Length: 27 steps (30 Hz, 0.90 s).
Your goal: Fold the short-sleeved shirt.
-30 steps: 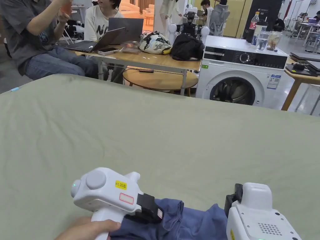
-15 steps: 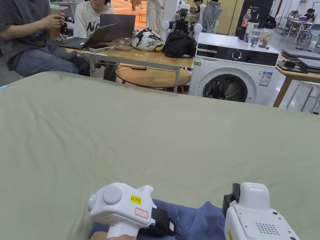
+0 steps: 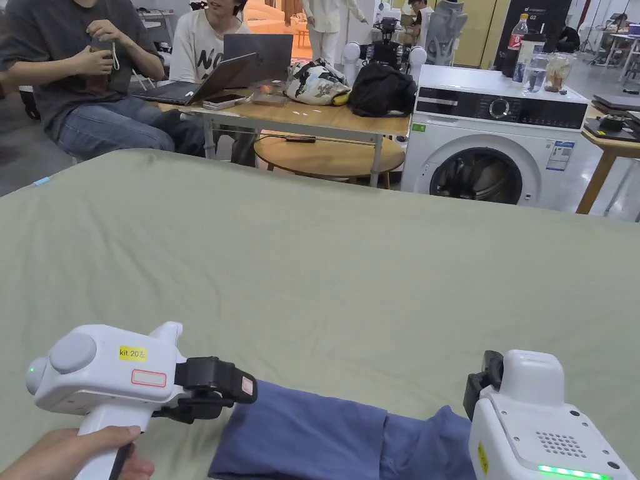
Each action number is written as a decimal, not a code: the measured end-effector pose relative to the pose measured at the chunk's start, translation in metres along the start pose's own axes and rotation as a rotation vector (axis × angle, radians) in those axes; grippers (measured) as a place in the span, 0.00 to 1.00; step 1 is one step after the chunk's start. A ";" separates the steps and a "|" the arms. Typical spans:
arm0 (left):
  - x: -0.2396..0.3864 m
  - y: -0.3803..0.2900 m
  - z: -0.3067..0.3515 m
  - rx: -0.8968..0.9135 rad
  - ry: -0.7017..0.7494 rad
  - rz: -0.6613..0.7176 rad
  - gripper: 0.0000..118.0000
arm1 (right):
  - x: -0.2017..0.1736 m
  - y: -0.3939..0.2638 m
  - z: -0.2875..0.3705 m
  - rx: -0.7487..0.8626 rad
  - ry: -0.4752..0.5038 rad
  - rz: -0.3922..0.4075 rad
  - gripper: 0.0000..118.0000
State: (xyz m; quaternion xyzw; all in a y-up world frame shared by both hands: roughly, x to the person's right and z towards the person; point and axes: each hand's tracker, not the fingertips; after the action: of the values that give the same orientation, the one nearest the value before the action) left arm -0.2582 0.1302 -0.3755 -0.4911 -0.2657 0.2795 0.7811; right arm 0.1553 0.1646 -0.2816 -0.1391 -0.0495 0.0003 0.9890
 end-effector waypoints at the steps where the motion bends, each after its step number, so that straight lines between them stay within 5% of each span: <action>1: -0.008 -0.001 -0.006 -0.032 0.003 0.016 0.57 | -0.001 0.000 0.000 0.000 0.002 -0.003 0.00; 6: -0.052 -0.010 -0.044 -0.104 -0.176 0.088 0.55 | -0.001 -0.002 0.001 0.017 -0.002 -0.015 0.00; 9: -0.047 -0.018 -0.050 -0.070 -0.284 0.069 0.18 | 0.000 -0.002 0.002 0.015 -0.005 -0.016 0.00; 11: -0.040 -0.029 -0.058 -0.079 -0.235 0.095 0.09 | 0.002 -0.002 0.004 0.015 -0.007 -0.016 0.00; 21: -0.047 -0.015 -0.022 0.021 -0.376 0.102 0.05 | 0.013 0.000 0.006 0.027 -0.038 -0.013 0.00; 27: -0.027 0.009 0.033 0.077 -0.267 0.039 0.05 | 0.013 0.007 0.010 0.101 -0.044 -0.028 0.00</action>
State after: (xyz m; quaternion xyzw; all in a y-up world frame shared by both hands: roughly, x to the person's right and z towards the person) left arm -0.3014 0.1355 -0.3746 -0.4240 -0.3470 0.3675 0.7515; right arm 0.1678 0.1744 -0.2726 -0.0881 -0.0729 -0.0081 0.9934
